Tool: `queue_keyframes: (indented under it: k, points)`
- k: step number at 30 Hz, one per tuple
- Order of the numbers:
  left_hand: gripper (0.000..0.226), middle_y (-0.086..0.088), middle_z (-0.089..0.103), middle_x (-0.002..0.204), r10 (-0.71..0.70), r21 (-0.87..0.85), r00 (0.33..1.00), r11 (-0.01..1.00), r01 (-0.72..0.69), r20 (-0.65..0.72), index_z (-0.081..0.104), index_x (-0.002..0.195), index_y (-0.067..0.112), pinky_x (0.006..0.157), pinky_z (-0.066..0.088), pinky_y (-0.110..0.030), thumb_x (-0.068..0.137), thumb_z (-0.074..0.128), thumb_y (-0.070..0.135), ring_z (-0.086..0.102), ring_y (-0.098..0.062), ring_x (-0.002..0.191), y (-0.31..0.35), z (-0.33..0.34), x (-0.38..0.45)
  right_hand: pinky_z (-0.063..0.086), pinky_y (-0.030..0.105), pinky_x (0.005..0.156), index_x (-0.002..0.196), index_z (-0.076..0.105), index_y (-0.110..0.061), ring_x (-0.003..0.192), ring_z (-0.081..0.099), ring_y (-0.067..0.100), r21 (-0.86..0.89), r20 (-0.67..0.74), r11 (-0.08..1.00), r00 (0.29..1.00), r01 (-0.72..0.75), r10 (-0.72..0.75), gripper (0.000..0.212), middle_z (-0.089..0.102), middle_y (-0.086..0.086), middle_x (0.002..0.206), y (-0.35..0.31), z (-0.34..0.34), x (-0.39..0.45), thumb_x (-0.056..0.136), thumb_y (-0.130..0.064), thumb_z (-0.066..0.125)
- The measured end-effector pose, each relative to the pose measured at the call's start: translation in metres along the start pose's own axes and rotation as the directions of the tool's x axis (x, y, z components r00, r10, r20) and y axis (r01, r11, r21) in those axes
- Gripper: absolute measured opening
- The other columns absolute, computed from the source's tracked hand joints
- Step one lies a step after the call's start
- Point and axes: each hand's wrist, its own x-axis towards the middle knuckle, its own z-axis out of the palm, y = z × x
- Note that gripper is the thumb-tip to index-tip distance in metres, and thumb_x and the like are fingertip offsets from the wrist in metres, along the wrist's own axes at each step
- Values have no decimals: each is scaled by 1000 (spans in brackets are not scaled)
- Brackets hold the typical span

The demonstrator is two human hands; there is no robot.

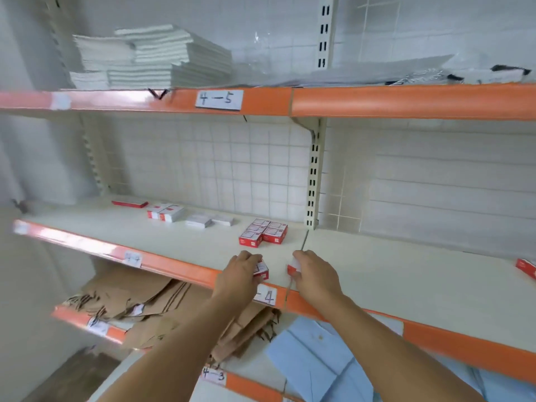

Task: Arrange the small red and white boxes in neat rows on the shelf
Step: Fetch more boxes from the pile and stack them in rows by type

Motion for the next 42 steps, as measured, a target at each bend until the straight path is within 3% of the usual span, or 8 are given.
queue_keyframes:
  k: [5, 10, 16, 23, 29, 32, 38, 42]
  points:
    - [46, 4, 44, 130, -62, 9, 998, 998, 62, -28, 41, 138, 23, 85, 45, -35, 94, 53, 29, 41, -17, 120, -94, -41, -24, 44, 33, 84, 133, 43, -16, 112, 53, 25, 43, 26, 998, 999, 46, -47, 39, 51, 5, 127, -91, 33, 19, 95, -19, 49]
    - [46, 5, 43, 132, -126, 36, 991, 991, 128, -49, 39, 139, 25, 83, 45, -33, 95, 50, 27, 40, -17, 121, -170, -70, -41, 44, 33, 79, 122, 48, -15, 106, 54, 26, 75, 28, 990, 992, 118, -120, 30, 53, 6, 118, -167, 62, 39, 95, -28, 48]
    - [46, 8, 43, 133, -184, 52, 980, 981, 188, -76, 39, 139, 28, 76, 44, -30, 95, 49, 32, 40, -15, 122, -237, -87, -41, 41, 30, 73, 123, 49, -16, 103, 56, 24, 81, 19, 986, 989, 147, -149, 30, 55, 3, 117, -225, 89, 73, 95, -27, 50]
    - [45, 7, 44, 133, -203, 64, 972, 975, 211, -117, 39, 140, 26, 81, 48, -31, 96, 49, 31, 42, -15, 121, -302, -98, 0, 37, 28, 68, 118, 50, -17, 100, 56, 23, 71, 18, 984, 986, 166, -168, 25, 55, 2, 113, -264, 126, 135, 94, -24, 51]
    - [44, 7, 45, 130, -194, 96, 976, 974, 203, -99, 40, 137, 26, 82, 49, -31, 95, 51, 30, 42, -14, 117, -340, -107, 53, 43, 31, 79, 128, 46, -17, 109, 55, 21, 107, 34, 979, 984, 172, -177, 35, 54, 1, 122, -284, 152, 190, 94, -25, 52]
    - [42, 7, 45, 129, -189, 117, 977, 973, 200, -101, 40, 136, 27, 75, 46, -28, 95, 51, 29, 42, -15, 116, -357, -109, 79, 44, 31, 79, 130, 46, -17, 108, 56, 22, 114, 21, 977, 983, 181, -185, 38, 55, 2, 122, -294, 162, 212, 93, -24, 54]
    - [41, 8, 44, 130, -182, 122, 982, 975, 185, -42, 40, 135, 27, 79, 48, -30, 95, 50, 26, 40, -15, 118, -395, -102, 115, 43, 31, 77, 131, 45, -18, 110, 55, 23, 110, 49, 978, 982, 177, -183, 41, 56, 1, 123, -313, 185, 240, 92, -21, 55]
    - [41, 8, 42, 131, -139, 129, 990, 982, 138, -1, 39, 135, 28, 77, 46, -31, 95, 48, 23, 38, -15, 121, -424, -100, 139, 45, 33, 85, 131, 46, -19, 116, 52, 22, 110, 43, 983, 988, 145, -151, 40, 54, 0, 130, -330, 200, 259, 91, -20, 54]
